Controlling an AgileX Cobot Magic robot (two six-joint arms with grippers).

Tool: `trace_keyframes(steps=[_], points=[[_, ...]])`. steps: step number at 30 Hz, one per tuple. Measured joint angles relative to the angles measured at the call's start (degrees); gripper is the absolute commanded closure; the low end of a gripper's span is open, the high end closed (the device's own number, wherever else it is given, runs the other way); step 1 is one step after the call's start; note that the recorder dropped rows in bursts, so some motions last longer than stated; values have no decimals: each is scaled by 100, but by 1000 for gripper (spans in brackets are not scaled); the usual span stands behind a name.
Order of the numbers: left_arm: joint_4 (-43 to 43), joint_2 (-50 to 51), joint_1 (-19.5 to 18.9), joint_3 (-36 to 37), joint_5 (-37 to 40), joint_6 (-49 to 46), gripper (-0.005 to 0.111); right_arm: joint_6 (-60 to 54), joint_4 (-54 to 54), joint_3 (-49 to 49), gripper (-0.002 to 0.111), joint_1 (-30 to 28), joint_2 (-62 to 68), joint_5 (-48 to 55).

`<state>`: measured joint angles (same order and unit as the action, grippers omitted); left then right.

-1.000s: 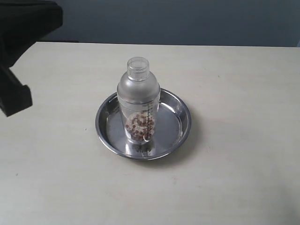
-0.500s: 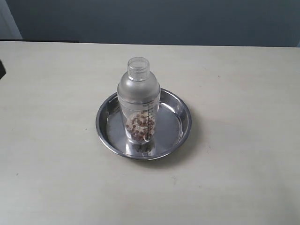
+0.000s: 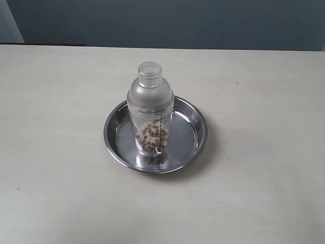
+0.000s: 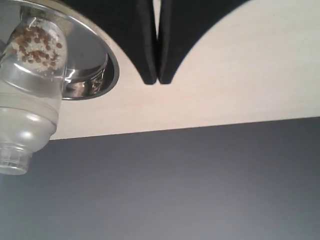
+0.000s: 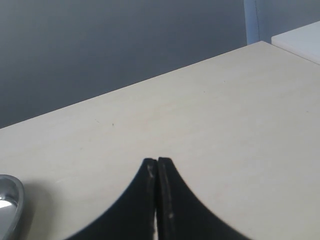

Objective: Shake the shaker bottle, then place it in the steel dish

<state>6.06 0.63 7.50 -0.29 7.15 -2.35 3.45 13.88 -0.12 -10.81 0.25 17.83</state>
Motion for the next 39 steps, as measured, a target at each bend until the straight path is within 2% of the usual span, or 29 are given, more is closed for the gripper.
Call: trace_keyframes(steps=[6,39], points=[[0,-26,-116,0,596,102,106,0,0,0,109,0,0,11],[-10,-26,-116,0,607,90,106,0,0,0,109,0,0,11]])
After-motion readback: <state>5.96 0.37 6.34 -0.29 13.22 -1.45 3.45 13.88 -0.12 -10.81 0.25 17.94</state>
